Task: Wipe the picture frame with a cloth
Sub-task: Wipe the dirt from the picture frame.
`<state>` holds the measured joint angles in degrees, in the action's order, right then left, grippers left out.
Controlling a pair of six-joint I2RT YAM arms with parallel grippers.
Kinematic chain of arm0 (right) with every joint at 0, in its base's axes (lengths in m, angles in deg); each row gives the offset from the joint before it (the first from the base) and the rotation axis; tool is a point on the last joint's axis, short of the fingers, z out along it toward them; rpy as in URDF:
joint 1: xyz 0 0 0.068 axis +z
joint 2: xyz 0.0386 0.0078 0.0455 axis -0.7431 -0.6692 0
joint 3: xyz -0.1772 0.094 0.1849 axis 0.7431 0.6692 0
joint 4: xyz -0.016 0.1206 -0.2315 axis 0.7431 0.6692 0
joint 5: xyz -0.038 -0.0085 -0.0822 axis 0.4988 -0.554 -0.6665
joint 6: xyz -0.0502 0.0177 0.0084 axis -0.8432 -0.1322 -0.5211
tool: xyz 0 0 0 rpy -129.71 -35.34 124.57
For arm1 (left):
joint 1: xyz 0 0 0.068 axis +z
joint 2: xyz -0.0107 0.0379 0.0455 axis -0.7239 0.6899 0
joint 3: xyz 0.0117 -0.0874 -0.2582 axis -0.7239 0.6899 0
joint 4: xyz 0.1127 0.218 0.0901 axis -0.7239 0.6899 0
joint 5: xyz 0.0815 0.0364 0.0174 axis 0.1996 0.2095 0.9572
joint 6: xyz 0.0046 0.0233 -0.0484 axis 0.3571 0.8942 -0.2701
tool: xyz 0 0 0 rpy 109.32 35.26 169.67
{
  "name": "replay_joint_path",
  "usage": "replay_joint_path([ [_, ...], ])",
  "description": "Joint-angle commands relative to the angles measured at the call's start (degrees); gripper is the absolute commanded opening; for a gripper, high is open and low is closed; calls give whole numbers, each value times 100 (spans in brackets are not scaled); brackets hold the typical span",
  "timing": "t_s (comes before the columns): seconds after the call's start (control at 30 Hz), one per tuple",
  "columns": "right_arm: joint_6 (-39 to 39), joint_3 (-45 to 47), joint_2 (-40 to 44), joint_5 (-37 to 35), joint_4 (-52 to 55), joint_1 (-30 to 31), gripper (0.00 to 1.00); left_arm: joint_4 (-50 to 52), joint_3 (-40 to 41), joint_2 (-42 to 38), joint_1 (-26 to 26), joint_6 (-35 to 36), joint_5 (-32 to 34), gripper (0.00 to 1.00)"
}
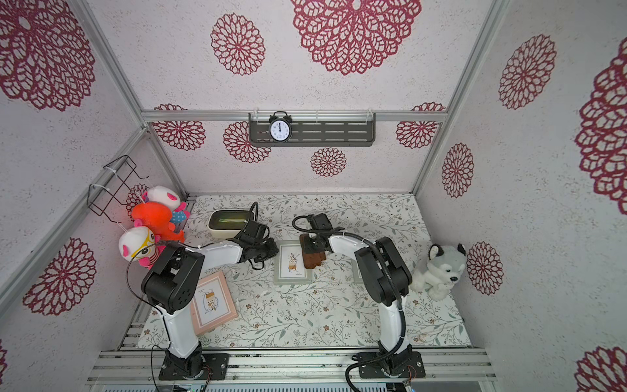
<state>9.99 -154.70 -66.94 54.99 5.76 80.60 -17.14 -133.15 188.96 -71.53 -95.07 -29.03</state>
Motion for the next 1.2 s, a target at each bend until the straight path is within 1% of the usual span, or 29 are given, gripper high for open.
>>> replay_joint_path([
  [0.0,220,1170,634,188,679,348,0,1375,451,695,-201,-58,99,18],
  [0.1,470,1927,1196,314,571,492,0,1349,462,717,-201,-84,98,18],
  [0.17,472,2014,1365,246,613,468,0,1366,450,709,-201,-85,99,17],
  [0.3,295,1469,1410,-326,798,145,0,1515,315,612,-201,-36,118,18],
  [0.43,536,1213,1592,-538,539,-300,0,1795,16,252,-201,118,132,20],
  [0.47,565,1213,1599,-555,490,-343,0,1845,-61,209,-201,146,119,21],
  [0.5,551,1182,1553,-548,467,-359,0,1880,-149,-75,-201,166,88,24],
  [0.57,514,1118,1382,-460,453,-359,0,1903,-238,-292,-204,171,12,29],
  [0.7,503,1049,1046,-147,265,-360,0,1783,-47,-645,-215,-24,-122,36],
  [0.83,408,862,770,102,163,-360,0,1445,383,-843,-215,-252,-393,37],
  [0.93,298,628,530,236,215,-360,0,1328,454,-837,-213,-279,-543,36],
  [1.17,53,134,38,531,166,-359,0,1222,303,-551,-210,-306,-593,25],
])
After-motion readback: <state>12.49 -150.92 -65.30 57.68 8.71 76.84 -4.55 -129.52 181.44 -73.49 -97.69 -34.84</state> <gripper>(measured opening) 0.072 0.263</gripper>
